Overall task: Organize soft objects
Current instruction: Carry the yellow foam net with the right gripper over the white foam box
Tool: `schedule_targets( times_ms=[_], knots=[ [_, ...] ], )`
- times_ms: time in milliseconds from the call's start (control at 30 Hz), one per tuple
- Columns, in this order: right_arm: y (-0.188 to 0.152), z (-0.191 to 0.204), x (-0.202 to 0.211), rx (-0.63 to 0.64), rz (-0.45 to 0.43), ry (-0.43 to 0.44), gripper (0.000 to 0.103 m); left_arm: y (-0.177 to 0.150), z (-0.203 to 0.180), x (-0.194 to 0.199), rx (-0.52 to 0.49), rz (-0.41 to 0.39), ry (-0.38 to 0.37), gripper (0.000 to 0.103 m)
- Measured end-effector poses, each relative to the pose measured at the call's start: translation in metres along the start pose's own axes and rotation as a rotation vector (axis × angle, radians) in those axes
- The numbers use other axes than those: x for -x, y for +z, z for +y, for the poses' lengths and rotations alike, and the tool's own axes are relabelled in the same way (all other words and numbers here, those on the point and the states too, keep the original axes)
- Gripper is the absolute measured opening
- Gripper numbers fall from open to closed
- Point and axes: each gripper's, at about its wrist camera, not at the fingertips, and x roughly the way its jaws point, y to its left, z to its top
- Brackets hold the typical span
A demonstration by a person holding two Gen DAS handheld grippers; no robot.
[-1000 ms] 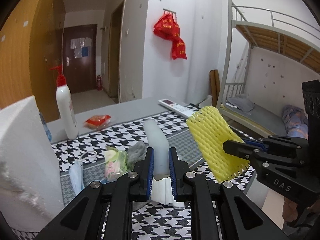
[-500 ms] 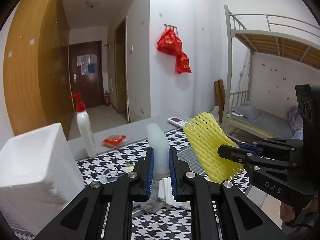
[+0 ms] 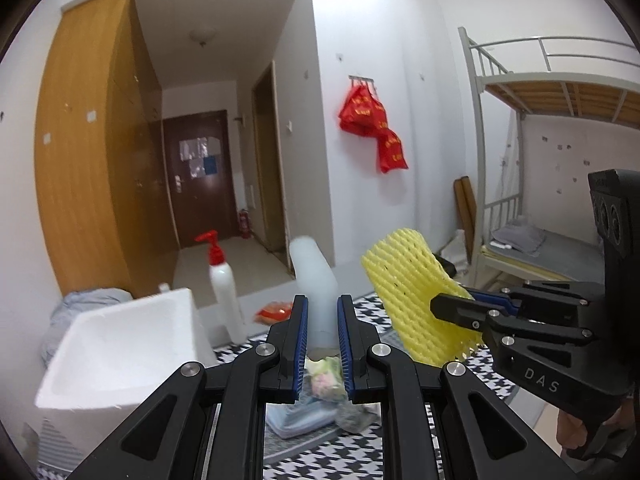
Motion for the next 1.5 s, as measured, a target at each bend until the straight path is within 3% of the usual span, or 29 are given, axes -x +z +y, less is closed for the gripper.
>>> schedule_targets(
  times_ms=[533,1033,1500],
  knots=[
    [0.024,0.032,-0.004,0.048,-0.056,0.074,0.013,0.009,0.036,0.021,0.039,-0.050,0.087,0.016],
    [0.037,0.063,-0.027,0.052,-0.046,0.150,0.013,0.008,0.069,0.047,0.064,-0.072,0.178,0.016],
    [0.045,0.104,-0.035,0.109,-0.046,0.234,0.013,-0.001,0.109,0.055,0.113,-0.043,0.261,0.016]
  ],
)
